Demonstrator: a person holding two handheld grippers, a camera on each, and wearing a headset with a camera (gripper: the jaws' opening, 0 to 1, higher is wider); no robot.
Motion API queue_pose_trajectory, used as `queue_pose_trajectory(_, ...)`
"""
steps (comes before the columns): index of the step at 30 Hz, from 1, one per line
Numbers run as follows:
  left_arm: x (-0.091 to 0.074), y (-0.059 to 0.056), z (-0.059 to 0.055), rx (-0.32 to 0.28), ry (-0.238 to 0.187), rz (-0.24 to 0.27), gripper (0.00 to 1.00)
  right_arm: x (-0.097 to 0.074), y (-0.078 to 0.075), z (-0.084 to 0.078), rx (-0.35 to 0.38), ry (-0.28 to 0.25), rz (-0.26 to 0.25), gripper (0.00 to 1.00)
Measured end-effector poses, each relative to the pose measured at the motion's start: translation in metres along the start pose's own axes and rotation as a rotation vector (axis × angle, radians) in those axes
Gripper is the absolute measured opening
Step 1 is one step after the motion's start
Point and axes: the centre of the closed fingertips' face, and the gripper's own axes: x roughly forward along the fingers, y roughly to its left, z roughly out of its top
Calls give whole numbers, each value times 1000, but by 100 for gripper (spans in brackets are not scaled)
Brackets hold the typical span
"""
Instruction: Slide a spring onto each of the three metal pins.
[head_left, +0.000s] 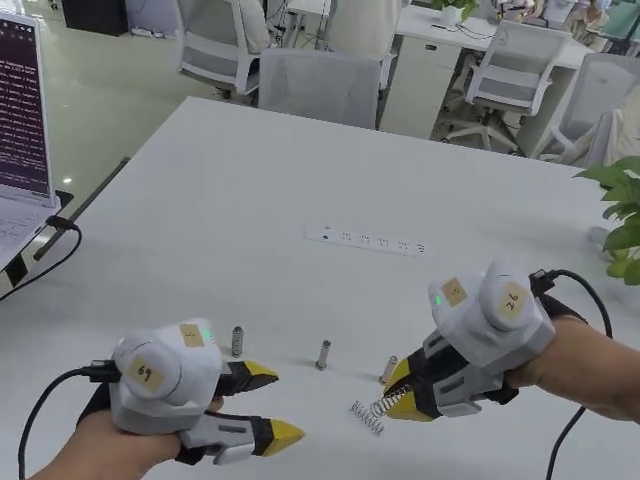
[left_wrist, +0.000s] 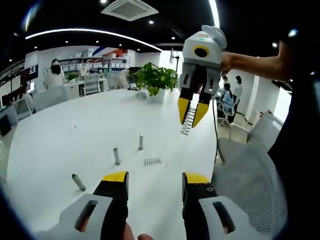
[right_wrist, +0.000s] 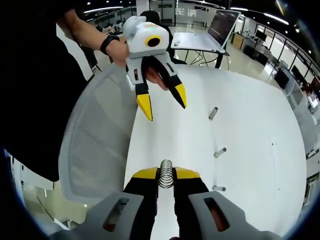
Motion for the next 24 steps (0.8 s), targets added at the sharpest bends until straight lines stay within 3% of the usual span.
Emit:
queue_pose_trajectory(10,-22,21,-22,-76,20,87,42,3,-5,-6,15,17,4,8)
queue_pose_trajectory(16,-37,36,-43,-109,48,144,46,5,-7,-8,32,15,5,8)
queue_pose_trajectory(24,-66,63,-62,-184,56,260,53,10,-15,-12,50,28,-4,8)
